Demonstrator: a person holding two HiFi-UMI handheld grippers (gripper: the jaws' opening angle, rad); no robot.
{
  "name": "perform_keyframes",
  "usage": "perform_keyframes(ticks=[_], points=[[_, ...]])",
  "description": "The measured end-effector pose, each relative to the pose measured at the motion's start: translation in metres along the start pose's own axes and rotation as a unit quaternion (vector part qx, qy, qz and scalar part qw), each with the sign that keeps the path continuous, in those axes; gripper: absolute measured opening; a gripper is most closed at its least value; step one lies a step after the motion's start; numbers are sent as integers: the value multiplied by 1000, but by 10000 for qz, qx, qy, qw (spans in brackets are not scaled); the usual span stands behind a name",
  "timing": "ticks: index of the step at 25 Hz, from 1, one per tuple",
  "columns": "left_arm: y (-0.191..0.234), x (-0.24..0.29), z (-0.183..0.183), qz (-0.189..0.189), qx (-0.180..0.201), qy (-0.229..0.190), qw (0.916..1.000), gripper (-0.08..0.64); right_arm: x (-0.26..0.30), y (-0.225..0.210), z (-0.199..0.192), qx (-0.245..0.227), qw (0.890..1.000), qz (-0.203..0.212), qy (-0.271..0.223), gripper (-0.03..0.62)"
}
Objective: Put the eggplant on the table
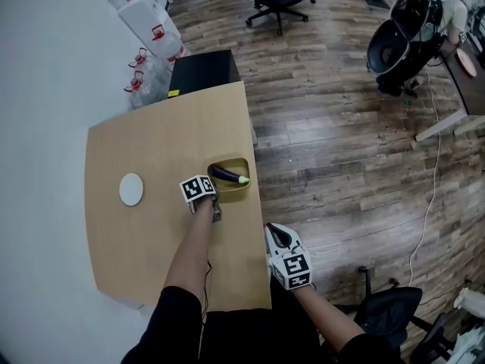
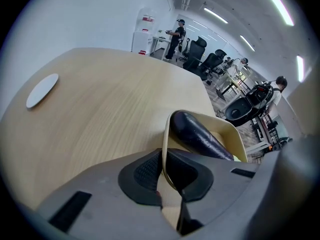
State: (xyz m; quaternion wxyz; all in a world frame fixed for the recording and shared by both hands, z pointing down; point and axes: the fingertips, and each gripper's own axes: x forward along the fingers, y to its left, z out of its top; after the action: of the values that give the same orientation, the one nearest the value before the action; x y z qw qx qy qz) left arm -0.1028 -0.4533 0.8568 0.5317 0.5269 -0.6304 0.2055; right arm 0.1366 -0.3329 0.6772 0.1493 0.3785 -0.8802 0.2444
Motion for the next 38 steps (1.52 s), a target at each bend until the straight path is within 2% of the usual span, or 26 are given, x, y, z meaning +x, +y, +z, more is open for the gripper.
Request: perform_keyframes(ticks=[3,8,11,12,14,17,20,22,26,28,30,34,36,38], points=[[-5,10,13,134,219,-42,9997,26,5,-5,-2,-6,10000,50,76,60],[-11,18,28,332,276,-173,9989,26,6,-15,4,-101,9999,53,96,60],[-16,22,29,232,259,-259,9991,29,4,-27,3,-98,9998,-98,104,60],[-17,22,27,137,177,-275,9994,45,3,-29,4,-83,9998,-137,94,60],[-15,17,28,-27,-85,-338,9994,132,0,-26,9,-116,9998,-152,54,60],[-9,9,28,-107,-324,-425,9985,166,-9,-26,16,-219,9996,-171,-10,60],[-9,-1,29,-246,-387,-511,9976,179,-22,-32,13,-159,9993,-341,-3,60],[-14,-11,33,-478,-581,-596,9954,187,-26,-36,12,-105,9989,-457,12,60],[-21,-42,27,-948,-1094,-820,9861,193,-35,-29,15,2,9979,-635,-138,60],[-19,-62,19,-1101,-1228,-925,9820,193,-40,-18,22,-43,9974,-680,-228,60],[-17,-86,12,-1236,-1094,-1059,9806,193,-45,-4,28,-131,9970,-698,-319,60],[-19,-139,1,-1496,-470,-1283,9793,193,-55,24,34,-132,9956,-802,-456,60],[-17,-169,-5,-1620,-271,-1452,9757,193,-60,41,33,-46,9952,-843,-502,60],[-13,-204,-9,-1747,-35,-1769,9686,193,-62,61,31,-33,9950,-839,-536,60]])
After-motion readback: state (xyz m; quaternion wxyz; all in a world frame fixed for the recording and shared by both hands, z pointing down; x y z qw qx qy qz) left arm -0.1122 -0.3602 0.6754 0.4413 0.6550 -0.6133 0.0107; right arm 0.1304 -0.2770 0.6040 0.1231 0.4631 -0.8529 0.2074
